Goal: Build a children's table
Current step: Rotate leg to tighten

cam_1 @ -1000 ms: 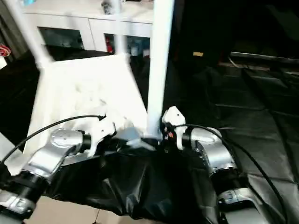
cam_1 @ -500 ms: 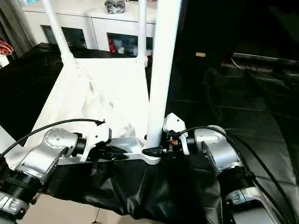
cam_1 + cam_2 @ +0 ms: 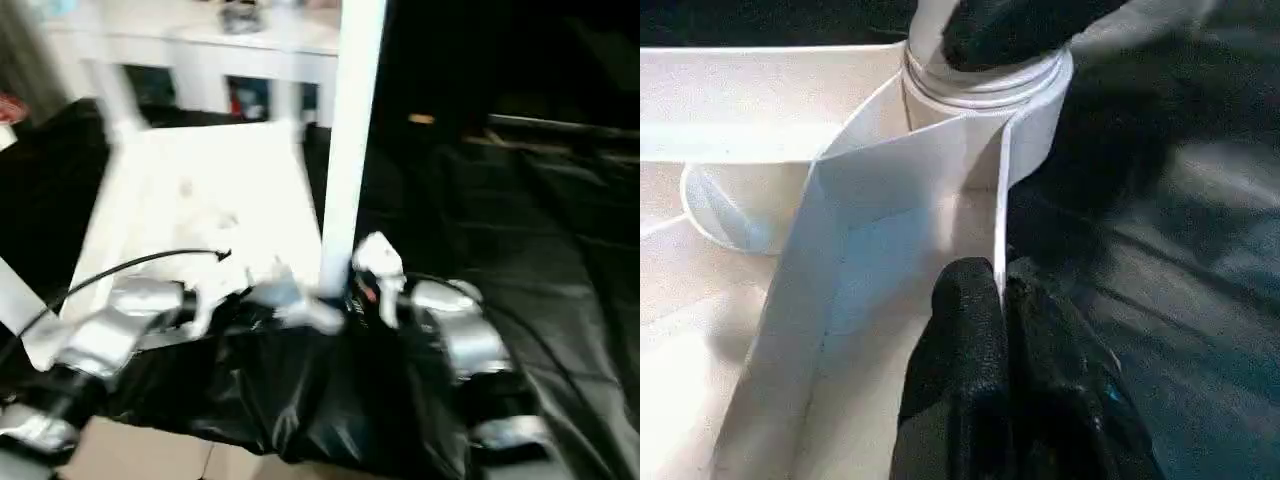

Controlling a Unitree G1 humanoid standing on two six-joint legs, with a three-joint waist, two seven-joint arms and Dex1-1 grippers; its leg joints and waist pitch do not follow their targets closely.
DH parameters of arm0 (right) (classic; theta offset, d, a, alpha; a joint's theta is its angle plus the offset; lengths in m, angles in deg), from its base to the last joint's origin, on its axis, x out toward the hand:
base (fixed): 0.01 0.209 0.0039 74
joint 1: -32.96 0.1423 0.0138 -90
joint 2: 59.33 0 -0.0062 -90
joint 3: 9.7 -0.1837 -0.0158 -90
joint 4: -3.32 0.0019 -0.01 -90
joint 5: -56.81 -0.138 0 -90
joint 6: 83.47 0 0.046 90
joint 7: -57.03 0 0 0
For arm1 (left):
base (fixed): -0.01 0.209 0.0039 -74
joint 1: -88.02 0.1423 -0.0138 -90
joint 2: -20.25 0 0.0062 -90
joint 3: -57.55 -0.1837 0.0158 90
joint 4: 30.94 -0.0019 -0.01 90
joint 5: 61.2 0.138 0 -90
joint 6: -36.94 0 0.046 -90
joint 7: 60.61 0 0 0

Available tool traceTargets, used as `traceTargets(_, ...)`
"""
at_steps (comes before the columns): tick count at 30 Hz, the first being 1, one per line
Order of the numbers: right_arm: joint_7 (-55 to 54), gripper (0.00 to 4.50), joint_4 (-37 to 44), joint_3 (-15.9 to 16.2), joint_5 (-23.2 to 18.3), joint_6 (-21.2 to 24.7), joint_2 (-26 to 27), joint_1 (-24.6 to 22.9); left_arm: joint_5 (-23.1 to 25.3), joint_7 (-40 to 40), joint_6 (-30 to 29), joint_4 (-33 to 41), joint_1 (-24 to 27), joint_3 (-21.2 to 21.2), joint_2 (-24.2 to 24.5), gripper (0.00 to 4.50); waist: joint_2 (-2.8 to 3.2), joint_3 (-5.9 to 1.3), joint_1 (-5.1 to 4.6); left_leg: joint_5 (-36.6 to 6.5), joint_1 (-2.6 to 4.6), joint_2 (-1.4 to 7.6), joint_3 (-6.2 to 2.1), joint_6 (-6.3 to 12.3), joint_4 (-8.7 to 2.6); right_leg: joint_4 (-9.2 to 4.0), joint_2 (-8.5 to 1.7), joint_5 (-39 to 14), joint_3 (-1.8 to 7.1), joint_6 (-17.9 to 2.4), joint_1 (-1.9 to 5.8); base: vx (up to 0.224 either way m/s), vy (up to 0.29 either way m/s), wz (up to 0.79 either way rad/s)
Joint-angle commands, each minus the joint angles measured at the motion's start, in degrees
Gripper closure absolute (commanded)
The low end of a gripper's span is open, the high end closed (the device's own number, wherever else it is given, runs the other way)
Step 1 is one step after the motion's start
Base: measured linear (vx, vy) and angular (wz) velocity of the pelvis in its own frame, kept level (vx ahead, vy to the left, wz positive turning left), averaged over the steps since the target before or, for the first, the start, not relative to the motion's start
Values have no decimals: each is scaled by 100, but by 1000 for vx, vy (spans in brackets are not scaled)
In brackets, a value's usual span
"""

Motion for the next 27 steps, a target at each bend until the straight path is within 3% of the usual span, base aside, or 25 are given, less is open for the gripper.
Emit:
traceTargets(1,-330,253,-269,430,70,247,588,-68,-112,948,-53,-104,-266,232,-471,450,-79,-277,-24,-1878,104,187,-156,7,-409,-626,-381,-3208,217,-711,119,0,0,0)
traceTargets(4,-1012,253,-471,331,195,305,922,60,-16,1291,-108,-184,-330,232,-683,450,-66,-292,-51,-1934,84,194,-195,-22,-433,-635,-387,-3297,188,-597,140,0,0,0)
traceTargets(8,-1291,253,-601,431,407,42,1140,214,140,1591,-113,-252,-383,184,-854,450,-66,-305,-51,-2003,102,192,-177,24,-434,-640,-377,-3025,202,-657,116,0,0,0)
traceTargets(10,-1038,184,-498,343,194,-48,1225,257,145,1515,-84,-238,-372,142,-881,450,-68,-309,-39,-1961,83,195,-166,86,-444,-622,-381,-2809,216,-719,128,0,0,0)
traceTargets(14,-832,167,-418,279,57,40,1177,244,104,1346,-40,-191,-343,134,-820,450,-65,-322,-28,-1823,60,200,-153,154,-446,-583,-384,-2526,228,-819,154,0,0,0)
traceTargets(18,138,131,-108,455,18,150,571,114,-121,521,152,95,-165,79,-430,450,-62,-338,16,-1687,51,208,-141,250,-429,-563,-387,-2325,235,-877,185,0,0,0)
traceTargets(19,426,116,-55,488,-3,152,375,91,-210,225,265,193,-102,56,-310,450,-70,-343,12,-1578,21,219,-139,295,-431,-527,-386,-2089,241,-940,201,0,0,0)
traceTargets(27,1939,116,140,605,-246,175,-499,41,-461,-795,348,380,35,33,235,450,-49,-375,48,-1136,21,231,-108,440,-391,-418,-364,-1350,228,-1282,241,0,0,0)
